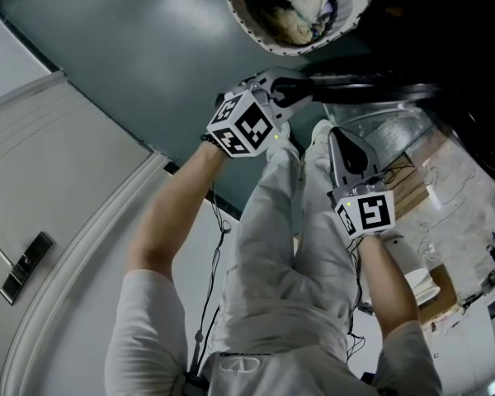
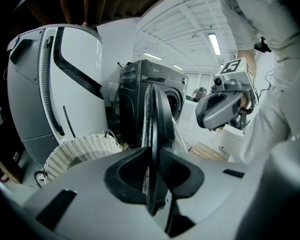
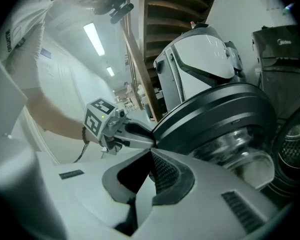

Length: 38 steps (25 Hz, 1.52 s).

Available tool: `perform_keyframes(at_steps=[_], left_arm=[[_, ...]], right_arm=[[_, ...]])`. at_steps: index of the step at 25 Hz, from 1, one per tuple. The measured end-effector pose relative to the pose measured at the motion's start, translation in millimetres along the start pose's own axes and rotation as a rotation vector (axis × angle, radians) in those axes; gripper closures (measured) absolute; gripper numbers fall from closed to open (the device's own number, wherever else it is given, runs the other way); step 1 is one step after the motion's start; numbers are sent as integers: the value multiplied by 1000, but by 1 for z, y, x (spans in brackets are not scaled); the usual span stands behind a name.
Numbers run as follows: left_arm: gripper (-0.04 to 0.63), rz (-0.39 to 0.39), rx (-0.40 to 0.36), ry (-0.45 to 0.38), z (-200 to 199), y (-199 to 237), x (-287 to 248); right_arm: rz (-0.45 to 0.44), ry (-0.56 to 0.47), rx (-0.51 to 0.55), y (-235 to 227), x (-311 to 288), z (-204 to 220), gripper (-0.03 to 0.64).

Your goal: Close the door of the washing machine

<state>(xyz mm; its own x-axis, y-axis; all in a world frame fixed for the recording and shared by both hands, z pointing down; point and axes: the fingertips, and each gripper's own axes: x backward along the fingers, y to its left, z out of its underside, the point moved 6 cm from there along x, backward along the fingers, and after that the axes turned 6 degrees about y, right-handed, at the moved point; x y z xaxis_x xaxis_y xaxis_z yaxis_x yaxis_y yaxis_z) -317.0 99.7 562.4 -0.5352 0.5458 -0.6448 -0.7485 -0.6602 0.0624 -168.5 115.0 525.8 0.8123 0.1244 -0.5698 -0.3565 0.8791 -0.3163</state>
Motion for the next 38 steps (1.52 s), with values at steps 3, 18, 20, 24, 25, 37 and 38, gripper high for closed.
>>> perform_keyframes(at_steps=[3, 18, 20, 24, 25, 37, 38], left_arm=[[528, -7, 7, 8, 0, -7, 0], [526, -66, 105, 43, -2, -66, -6], [526, -66, 120, 53, -2, -75, -7], [525, -72, 147, 66, -5, -90, -12], [523, -74, 151, 69, -5, -93, -13], [523, -123, 206, 122, -13, -132, -22], [523, -128, 213, 125, -15, -137, -23]], right_arm=[[1, 6, -8, 3, 4, 7, 606], [129, 10, -174, 6, 47, 55, 606], [143, 12, -194, 10, 52, 62, 606], [171, 6, -213, 11, 61, 76, 606], [180, 3, -216, 11, 62, 79, 606], [305, -23, -302, 10, 96, 118, 606], [315, -23, -315, 10, 99, 122, 606]])
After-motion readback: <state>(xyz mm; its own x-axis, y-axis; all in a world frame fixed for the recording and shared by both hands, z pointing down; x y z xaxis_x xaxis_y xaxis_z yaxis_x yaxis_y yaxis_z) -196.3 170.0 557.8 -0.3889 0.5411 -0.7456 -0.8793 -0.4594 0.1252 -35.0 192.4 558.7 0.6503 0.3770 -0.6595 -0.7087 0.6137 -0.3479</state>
